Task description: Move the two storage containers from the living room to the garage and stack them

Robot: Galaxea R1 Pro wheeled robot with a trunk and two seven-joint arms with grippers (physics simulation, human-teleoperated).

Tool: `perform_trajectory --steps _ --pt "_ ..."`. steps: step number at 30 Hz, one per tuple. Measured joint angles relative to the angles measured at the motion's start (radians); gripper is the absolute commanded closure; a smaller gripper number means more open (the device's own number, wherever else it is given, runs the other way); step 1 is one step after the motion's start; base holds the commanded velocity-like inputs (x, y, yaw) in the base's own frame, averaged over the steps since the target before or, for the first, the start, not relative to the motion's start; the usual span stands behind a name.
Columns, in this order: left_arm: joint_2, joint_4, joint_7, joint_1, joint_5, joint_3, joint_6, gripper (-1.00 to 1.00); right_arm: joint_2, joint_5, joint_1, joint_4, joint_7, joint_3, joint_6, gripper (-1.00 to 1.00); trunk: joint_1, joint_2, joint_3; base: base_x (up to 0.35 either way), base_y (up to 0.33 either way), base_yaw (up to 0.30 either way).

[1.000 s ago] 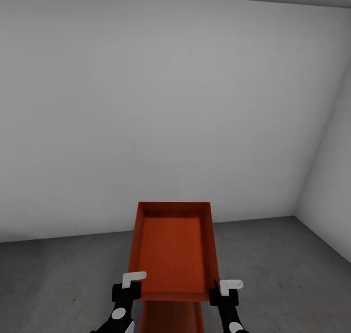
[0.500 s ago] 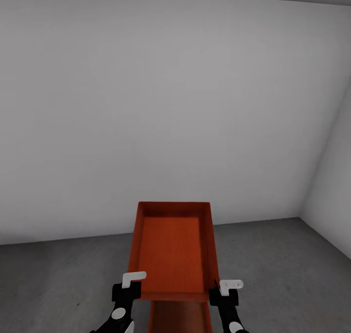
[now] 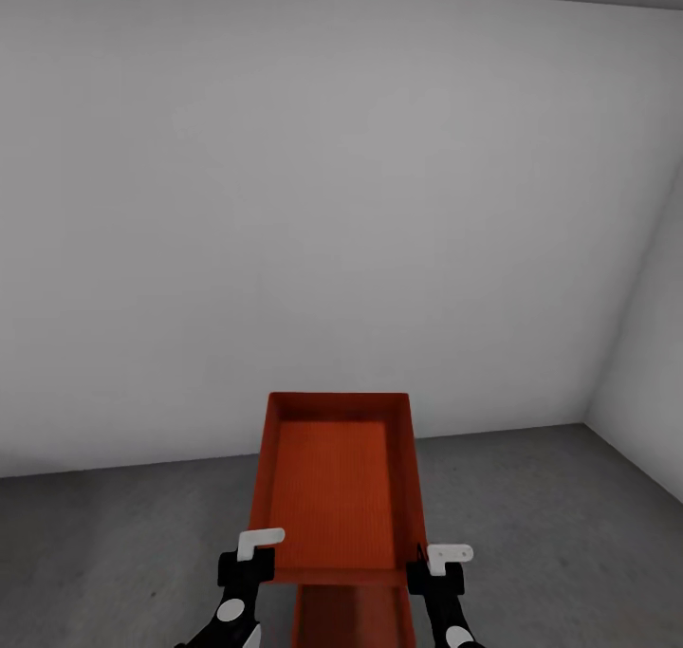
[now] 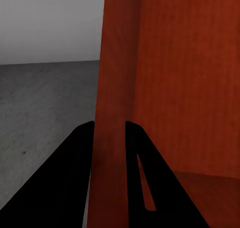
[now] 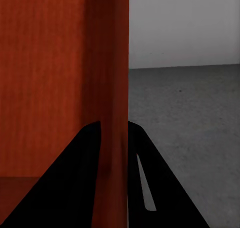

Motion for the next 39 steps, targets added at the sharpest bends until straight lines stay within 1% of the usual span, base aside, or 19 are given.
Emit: perform_trajectory --steps 9,18,21,34,39 --pt "0.000 0.000 0.000 0.000 -0.001 0.000 0.000 1.00 0.000 0.002 0.000 0.000 0.000 -0.001 0.000 1.00 0.000 0.000 0.000 0.000 0.000 -0.010" --pt "0.000 0.000 0.000 0.000 0.000 0.000 0.000 1.00 0.000 0.002 0.000 -0.001 0.000 -0.001 0.000 1.00 0.000 0.000 0.000 0.000 0.000 -0.226" --pt "0.000 0.000 0.000 0.000 0.001 0.001 -0.001 1.00 0.000 0.001 0.000 -0.002 0.000 0.000 0.001 1.00 0.000 0.000 0.000 0.000 0.000 -0.104" --pt "0.000 0.001 -0.002 0.000 0.006 0.001 -0.003 1.00 0.000 -0.002 0.000 -0.002 -0.001 0.004 0.001 1.00 0.000 0.000 0.000 0.000 0.000 -0.008" --pt "0.000 0.001 -0.002 0.000 0.006 0.002 -0.003 1.00 0.000 -0.002 0.000 -0.004 -0.001 0.005 0.004 1.00 0.000 0.000 -0.004 0.000 0.000 0.082"
